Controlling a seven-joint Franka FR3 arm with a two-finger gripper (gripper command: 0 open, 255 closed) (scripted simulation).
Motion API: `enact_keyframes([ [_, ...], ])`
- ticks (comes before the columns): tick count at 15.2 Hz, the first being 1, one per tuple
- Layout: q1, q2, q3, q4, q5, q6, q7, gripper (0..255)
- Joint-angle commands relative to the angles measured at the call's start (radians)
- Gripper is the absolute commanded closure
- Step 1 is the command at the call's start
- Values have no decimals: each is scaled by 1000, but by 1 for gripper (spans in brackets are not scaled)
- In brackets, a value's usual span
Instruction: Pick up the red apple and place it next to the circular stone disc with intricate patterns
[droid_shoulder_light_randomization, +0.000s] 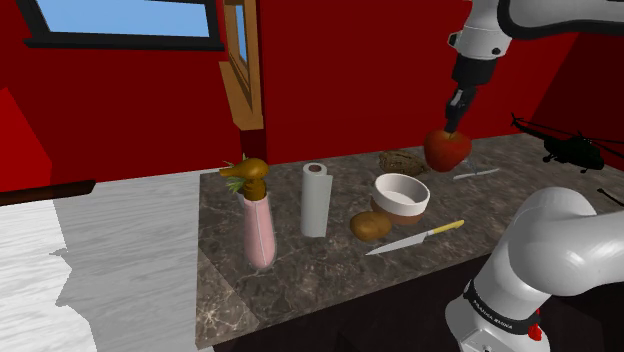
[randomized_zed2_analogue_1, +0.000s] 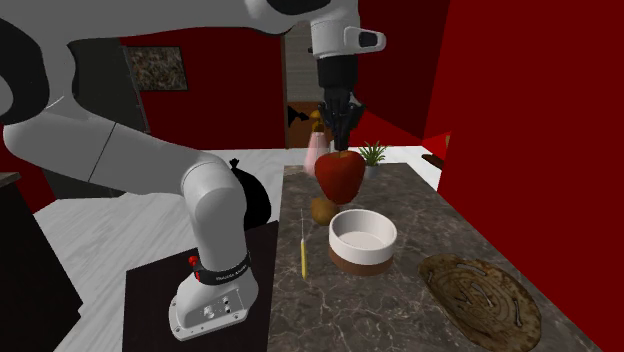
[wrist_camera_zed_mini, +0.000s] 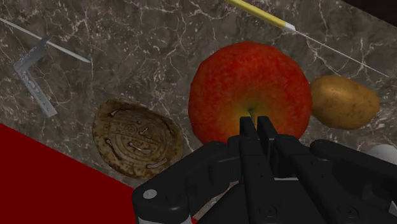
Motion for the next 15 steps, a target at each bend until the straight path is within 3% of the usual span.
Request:
enact_keyframes([
  [1, -16, 3, -53, 14, -42, 2, -53, 255],
  [12, -59, 90, -331, 142, -218, 56, -312, 255],
  [15, -62, 92, -357, 124, -235, 82, -322, 255],
])
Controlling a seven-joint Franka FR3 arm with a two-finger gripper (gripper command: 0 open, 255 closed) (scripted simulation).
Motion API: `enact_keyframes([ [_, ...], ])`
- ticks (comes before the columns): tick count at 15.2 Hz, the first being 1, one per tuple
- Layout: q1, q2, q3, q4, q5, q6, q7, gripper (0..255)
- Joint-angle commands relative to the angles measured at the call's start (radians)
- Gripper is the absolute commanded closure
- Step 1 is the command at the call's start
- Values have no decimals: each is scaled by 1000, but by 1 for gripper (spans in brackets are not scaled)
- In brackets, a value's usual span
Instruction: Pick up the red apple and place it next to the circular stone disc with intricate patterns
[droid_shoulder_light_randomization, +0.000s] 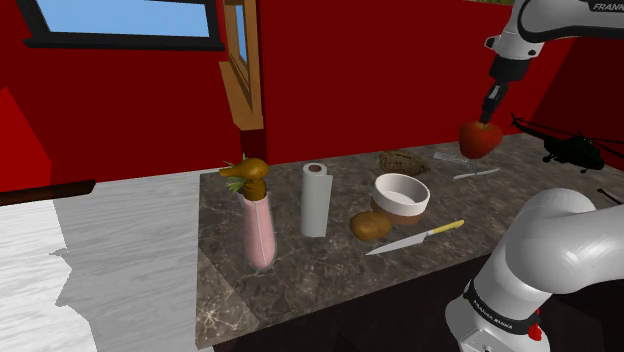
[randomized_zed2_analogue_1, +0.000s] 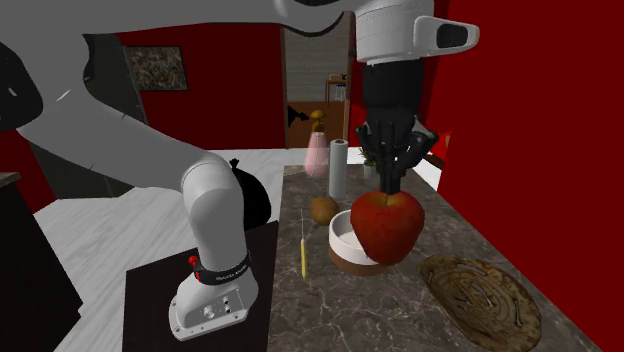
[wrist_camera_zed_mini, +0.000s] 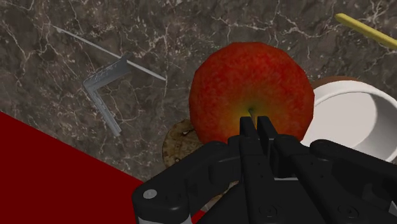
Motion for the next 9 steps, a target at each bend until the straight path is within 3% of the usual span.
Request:
enact_keyframes([
  [1, -3, -3, -12, -20, -10, 19, -1, 255],
  [9, -18, -22, -51, -129, -48, 110, 18, 255],
])
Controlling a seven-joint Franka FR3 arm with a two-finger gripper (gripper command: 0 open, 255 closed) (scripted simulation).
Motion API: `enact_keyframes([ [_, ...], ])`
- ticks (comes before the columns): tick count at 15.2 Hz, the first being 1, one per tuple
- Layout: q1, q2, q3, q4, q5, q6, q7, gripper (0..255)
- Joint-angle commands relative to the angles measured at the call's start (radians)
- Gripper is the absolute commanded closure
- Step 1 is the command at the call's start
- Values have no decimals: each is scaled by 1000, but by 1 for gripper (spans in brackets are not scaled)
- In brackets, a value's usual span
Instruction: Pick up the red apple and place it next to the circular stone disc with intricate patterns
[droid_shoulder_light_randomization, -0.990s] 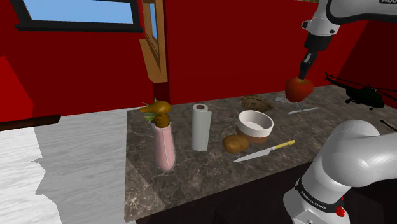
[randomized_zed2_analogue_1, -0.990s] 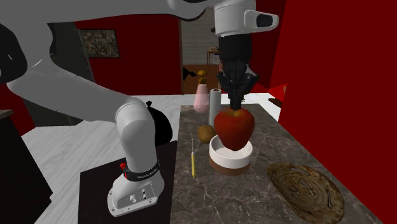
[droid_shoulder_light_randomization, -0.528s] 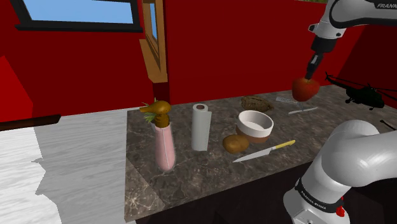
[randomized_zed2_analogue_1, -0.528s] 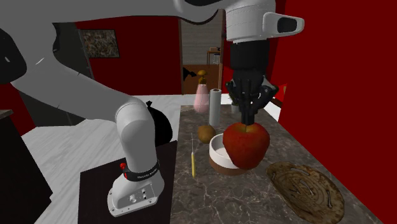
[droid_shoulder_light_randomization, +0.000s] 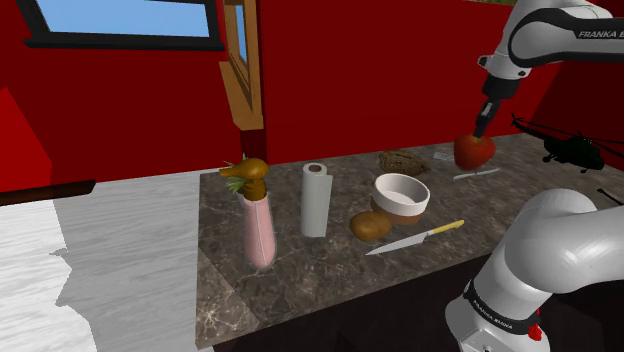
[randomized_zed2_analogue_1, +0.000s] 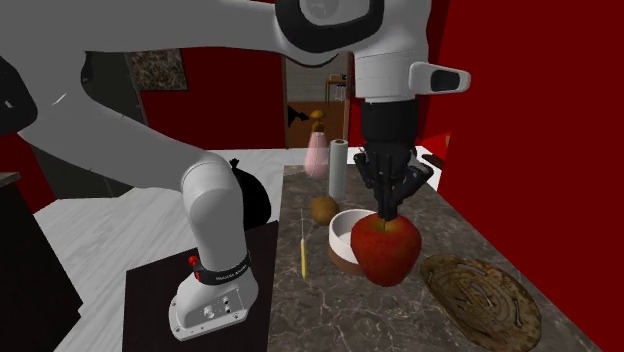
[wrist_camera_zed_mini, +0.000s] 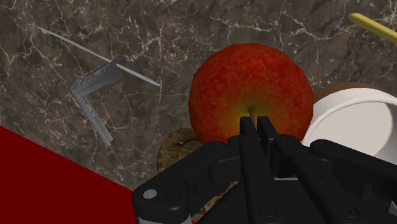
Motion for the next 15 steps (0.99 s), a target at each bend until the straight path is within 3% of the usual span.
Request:
enact_keyframes([
  [1, -5, -6, -10, -31, -11, 25, 6, 255],
  [15, -28, 6, -102, -194, -96, 201, 38, 255],
])
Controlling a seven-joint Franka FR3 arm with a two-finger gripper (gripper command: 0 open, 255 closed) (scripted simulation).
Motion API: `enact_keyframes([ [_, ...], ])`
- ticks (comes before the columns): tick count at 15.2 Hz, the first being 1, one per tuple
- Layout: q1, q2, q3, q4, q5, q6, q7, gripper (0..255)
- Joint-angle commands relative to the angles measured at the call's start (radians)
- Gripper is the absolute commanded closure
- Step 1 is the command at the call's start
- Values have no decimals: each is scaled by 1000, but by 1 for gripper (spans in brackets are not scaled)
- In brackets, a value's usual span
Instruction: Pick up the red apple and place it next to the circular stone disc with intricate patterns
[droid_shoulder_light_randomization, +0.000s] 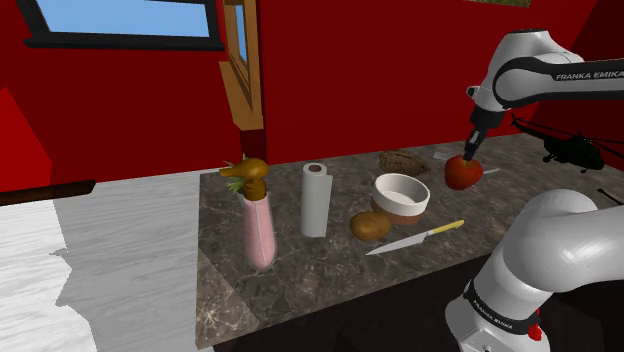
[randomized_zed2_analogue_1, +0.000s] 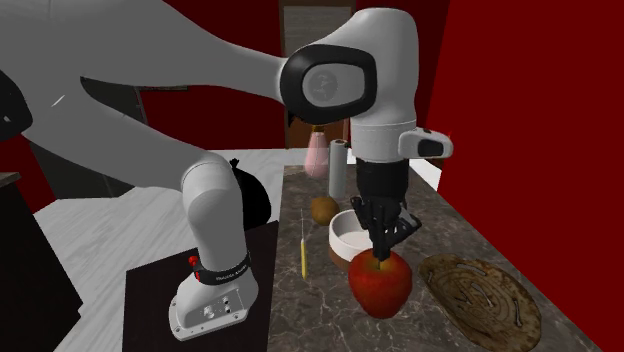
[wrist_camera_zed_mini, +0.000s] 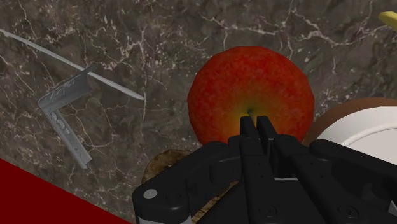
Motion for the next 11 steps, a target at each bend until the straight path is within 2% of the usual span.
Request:
enact_keyframes([
  [1, -4, 3, -14, -24, -14, 27, 6, 255],
  [8, -10, 37, -72, -89, -65, 127, 24, 255],
  [11, -10, 37, -72, -89, -65, 127, 24, 255],
])
